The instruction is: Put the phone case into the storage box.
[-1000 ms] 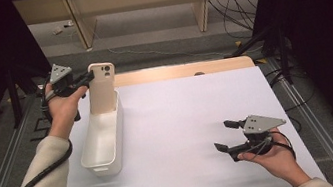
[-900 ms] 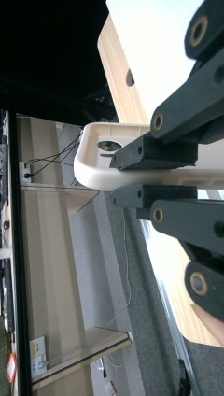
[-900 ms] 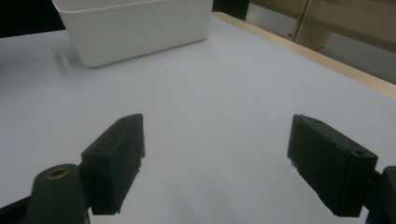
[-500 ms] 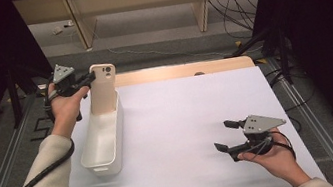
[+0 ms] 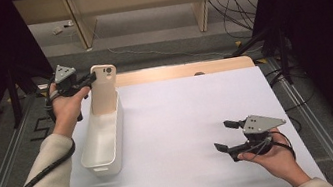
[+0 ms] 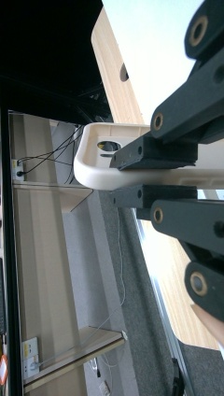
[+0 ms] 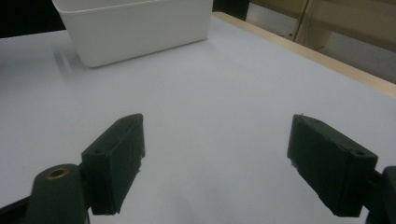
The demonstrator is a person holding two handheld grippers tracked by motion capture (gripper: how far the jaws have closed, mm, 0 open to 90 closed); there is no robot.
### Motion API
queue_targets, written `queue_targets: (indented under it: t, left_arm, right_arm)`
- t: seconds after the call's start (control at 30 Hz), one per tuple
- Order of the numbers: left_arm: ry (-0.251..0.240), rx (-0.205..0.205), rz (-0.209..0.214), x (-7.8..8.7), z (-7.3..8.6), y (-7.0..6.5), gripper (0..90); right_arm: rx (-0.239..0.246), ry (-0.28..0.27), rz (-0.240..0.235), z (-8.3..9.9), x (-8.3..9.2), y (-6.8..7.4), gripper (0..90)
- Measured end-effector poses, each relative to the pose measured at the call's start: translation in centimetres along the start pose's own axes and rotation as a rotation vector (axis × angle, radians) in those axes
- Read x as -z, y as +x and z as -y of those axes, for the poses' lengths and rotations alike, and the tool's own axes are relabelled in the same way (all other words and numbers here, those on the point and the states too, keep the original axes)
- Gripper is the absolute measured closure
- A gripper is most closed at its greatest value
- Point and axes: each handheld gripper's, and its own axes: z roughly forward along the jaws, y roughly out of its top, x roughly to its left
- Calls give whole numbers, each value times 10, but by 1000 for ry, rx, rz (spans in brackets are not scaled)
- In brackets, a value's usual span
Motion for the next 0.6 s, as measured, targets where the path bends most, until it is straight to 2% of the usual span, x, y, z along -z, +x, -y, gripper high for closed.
queue_targets:
  t: [0.6]
  left_arm:
    - [11,3,-3,-4,4,2,818]
  right_arm:
    - [0,0,-1,0,0,0,202]
